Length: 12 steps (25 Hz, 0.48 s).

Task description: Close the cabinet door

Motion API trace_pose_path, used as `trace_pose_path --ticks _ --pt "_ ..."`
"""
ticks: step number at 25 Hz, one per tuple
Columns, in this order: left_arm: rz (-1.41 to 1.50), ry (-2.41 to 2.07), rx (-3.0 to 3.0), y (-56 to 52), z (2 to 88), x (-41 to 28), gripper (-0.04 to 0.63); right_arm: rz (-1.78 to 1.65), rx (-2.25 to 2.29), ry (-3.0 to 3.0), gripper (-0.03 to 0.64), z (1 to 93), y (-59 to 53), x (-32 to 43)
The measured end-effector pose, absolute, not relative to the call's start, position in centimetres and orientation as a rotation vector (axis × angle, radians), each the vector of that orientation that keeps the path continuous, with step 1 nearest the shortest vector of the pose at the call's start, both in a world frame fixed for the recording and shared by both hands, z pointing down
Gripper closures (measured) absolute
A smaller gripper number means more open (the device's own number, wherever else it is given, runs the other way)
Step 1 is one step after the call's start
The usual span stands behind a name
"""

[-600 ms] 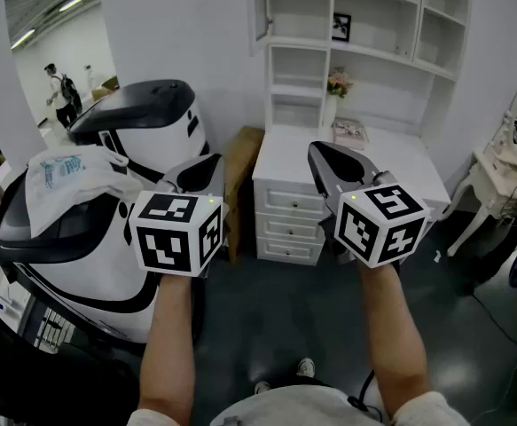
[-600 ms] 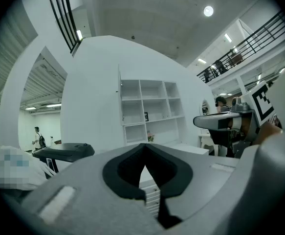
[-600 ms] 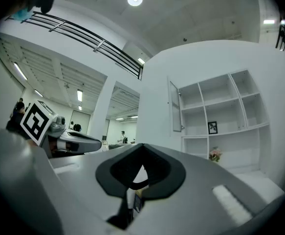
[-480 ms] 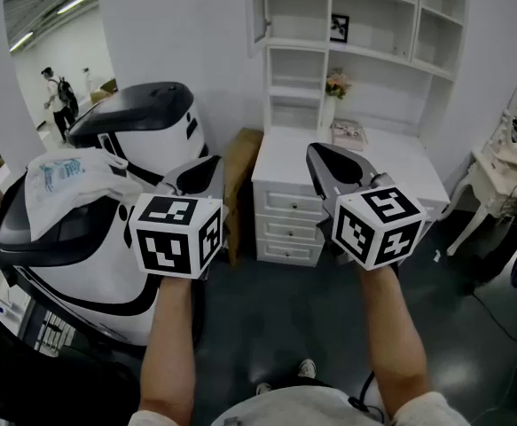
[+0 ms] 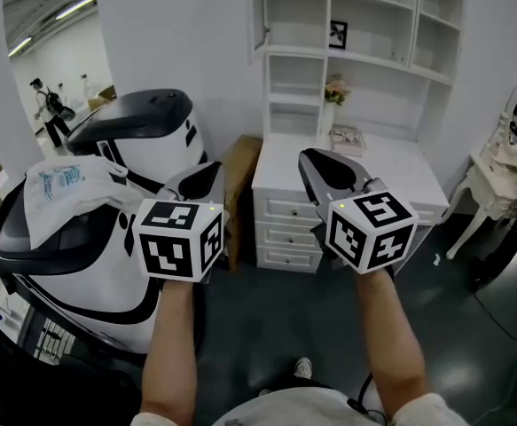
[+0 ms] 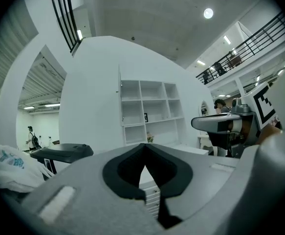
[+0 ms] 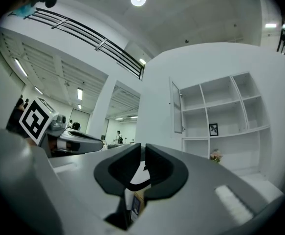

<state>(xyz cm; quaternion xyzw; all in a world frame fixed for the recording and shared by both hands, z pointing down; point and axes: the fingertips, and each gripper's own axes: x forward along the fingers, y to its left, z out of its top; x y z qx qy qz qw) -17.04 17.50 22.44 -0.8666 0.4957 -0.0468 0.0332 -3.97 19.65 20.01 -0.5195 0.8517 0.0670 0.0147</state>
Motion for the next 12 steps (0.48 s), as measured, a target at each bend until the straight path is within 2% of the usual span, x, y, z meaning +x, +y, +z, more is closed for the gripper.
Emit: trace_pose_path --ticks 12 --pt "-0.142 1.532 -2.661 14.1 22.7 -16.8 0.595 0.216 -1.580 2.666 0.531 20.2 15.9 -4.1"
